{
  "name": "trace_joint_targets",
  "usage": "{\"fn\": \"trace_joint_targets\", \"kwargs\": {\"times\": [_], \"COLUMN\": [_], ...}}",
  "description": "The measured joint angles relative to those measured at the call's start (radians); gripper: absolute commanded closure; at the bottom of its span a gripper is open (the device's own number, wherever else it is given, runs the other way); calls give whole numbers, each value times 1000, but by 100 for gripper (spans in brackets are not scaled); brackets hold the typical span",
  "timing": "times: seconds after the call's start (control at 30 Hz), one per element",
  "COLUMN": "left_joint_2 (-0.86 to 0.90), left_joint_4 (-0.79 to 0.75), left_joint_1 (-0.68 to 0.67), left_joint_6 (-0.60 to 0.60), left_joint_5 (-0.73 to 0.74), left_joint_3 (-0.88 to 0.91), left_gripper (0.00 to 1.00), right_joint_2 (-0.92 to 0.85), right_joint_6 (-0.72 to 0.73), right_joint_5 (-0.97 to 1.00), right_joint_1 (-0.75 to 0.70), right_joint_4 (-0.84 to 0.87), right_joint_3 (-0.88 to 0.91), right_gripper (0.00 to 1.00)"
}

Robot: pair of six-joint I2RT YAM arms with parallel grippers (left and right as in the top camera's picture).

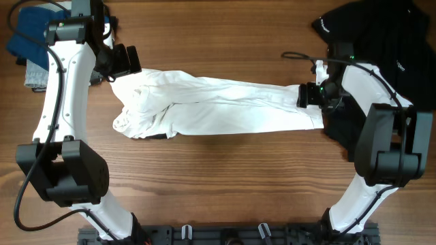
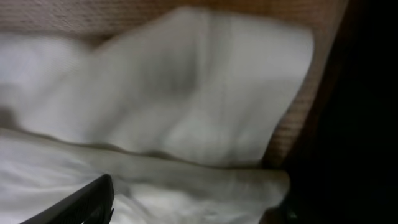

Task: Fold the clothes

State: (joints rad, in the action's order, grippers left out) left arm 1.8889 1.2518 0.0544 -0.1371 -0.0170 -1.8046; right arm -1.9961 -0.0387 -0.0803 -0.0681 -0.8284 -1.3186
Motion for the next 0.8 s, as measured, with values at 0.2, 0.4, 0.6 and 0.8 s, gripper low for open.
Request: {"fn": "trace_joint_targets", "kwargs": {"times": [0.2, 0.4, 0.6, 0.8], "left_joint_2": [0, 0, 0, 0], "left_joint_4": [0, 0, 0, -4], "left_joint_1": [0, 0, 0, 0], "left_joint_6": [0, 0, 0, 0], "left_joint_5": [0, 0, 0, 0], "left_joint_3": [0, 0, 0, 0], "left_gripper": [0, 0, 0, 0], "right_joint_2": [33, 34, 117, 246], "right_joint_6": [8, 42, 54, 62], "right_joint_5": [8, -140, -157, -154], "right_joint_1": [3, -6, -92, -30], "right_joint_4": [78, 55, -95, -143], "right_joint_3": [75, 85, 0, -39], "right_gripper": [94, 96, 96, 96]}}
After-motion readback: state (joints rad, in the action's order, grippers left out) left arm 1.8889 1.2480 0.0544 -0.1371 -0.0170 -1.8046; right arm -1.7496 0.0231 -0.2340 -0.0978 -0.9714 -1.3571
